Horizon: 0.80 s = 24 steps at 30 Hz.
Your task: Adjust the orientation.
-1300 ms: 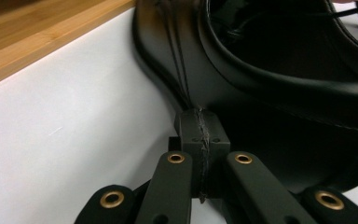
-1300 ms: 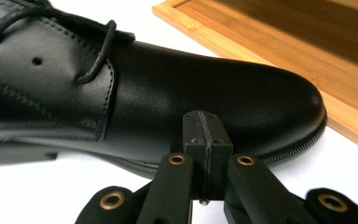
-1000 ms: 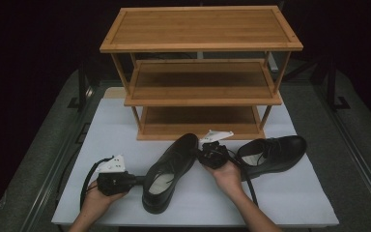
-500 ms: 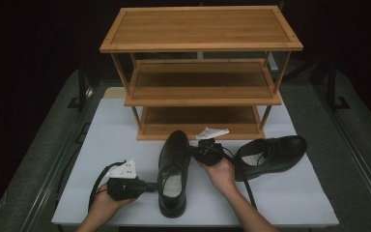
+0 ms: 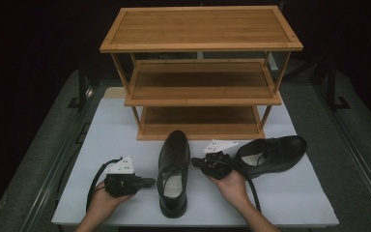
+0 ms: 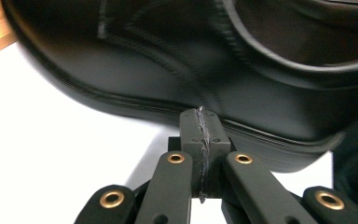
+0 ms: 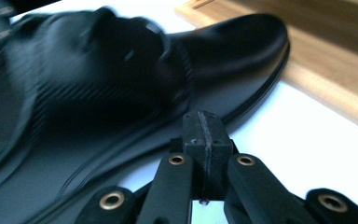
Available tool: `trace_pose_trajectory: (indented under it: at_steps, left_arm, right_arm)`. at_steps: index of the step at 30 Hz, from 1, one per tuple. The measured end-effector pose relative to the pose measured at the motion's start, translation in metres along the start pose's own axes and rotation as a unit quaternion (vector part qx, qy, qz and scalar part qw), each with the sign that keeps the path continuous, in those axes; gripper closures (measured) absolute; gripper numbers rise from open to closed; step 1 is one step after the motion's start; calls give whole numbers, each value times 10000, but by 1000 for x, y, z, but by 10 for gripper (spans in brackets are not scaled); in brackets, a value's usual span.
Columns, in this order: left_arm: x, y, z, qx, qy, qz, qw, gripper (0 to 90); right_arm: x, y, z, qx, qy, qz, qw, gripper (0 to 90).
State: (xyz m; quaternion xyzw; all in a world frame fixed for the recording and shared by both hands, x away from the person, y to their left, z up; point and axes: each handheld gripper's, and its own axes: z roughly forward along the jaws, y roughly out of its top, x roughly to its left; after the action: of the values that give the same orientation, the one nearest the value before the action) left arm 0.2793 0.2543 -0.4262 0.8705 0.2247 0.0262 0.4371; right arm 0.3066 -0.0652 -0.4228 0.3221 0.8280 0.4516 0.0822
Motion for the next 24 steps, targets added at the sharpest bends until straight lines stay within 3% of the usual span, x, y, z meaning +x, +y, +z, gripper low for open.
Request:
trace_pose_trajectory:
  at_steps: [5,11,18,24]
  left_arm:
    - [7,-1,10,136,228,-115,9996,900]
    - [7,-1,19,248,232,-120,9994,900]
    - [6,2,22,218,137,42,9997,900]
    - [6,3,23,206,108,33,9997,900]
  right_arm:
    - [4,-18,-2,150,347,-43,9993,897]
    - [13,-25,12,339,623,-98,9974,897]
    - [19,-27,17,387,734,-102,9965,897]
    - [22,-25,14,337,786,-129,9963,898]
